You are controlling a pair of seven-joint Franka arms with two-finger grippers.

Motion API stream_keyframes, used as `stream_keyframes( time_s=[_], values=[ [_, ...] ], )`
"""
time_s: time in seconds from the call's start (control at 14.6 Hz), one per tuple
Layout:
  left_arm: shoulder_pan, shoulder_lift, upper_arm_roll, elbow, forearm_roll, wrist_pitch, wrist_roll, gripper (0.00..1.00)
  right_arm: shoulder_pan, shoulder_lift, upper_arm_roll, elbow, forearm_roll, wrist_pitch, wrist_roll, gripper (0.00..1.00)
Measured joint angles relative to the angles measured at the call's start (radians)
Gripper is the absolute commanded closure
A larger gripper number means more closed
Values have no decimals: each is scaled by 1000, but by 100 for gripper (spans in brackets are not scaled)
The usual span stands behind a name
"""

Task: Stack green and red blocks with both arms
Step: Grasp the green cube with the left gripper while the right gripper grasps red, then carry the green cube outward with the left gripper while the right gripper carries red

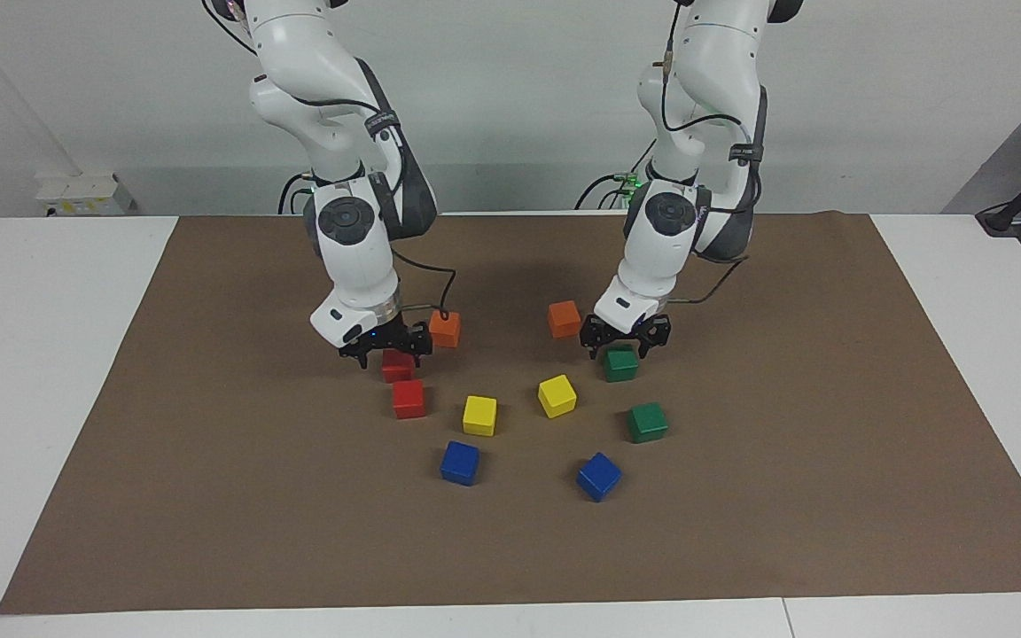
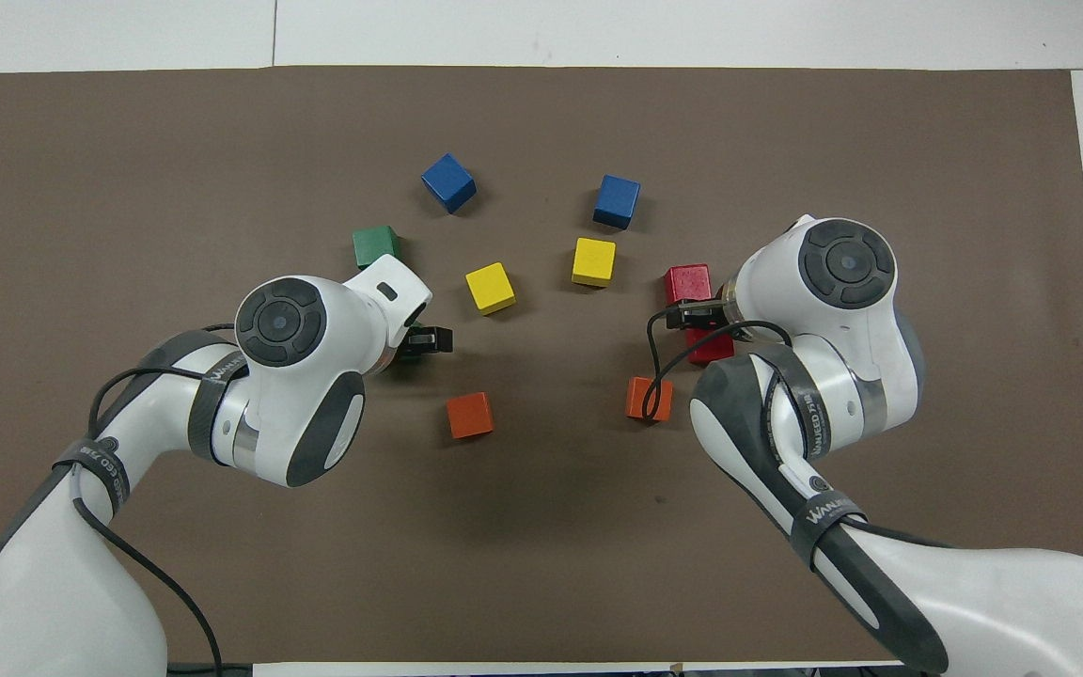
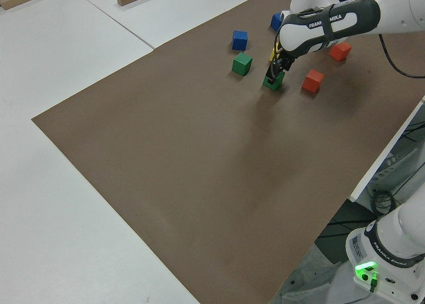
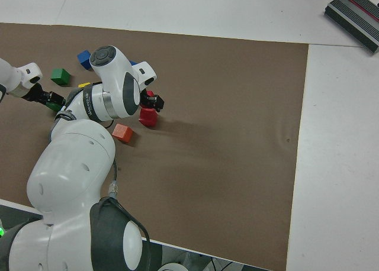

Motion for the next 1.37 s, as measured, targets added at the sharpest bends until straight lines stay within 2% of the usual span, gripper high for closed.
stream_keyframes(
  time_s=[0.14,0.21,0.27,0.34,0.41,0.76,0.82,0.89,0.96,1.1,1.17,1.37],
  values=[
    [0,19,0,-8,0,34,-5,15,0,-9,0,-22,0,0,1,1],
    [0,26,1,-9,0,41,-5,20,0,-14,0,-32,0,0,1,1],
    [0,29,1,-9,0,46,-6,40,0,-18,0,-41,0,0,1,1],
    [0,30,2,-8,0,49,-6,76,0,-21,0,-48,0,0,1,1],
    [0,30,3,-8,0,51,-6,100,0,-23,0,-52,0,0,1,1],
    [0,28,9,-2,25,46,-5,100,15,-24,0,-69,0,28,1,1],
    [2,23,17,9,27,30,-4,100,15,-24,0,-74,0,32,1,7],
    [11,13,26,26,28,0,3,100,15,-24,0,-77,0,32,1,25],
    [34,-6,32,43,30,-41,25,100,15,-24,0,-78,0,33,1,46],
    [118,-56,36,61,35,-121,117,100,15,-24,0,-79,0,33,1,94],
    [171,-79,38,62,35,-151,167,100,15,-24,0,-79,0,33,1,100],
    [340,-106,43,57,37,-182,333,100,15,-24,0,-72,0,22,1,100]
  ],
)
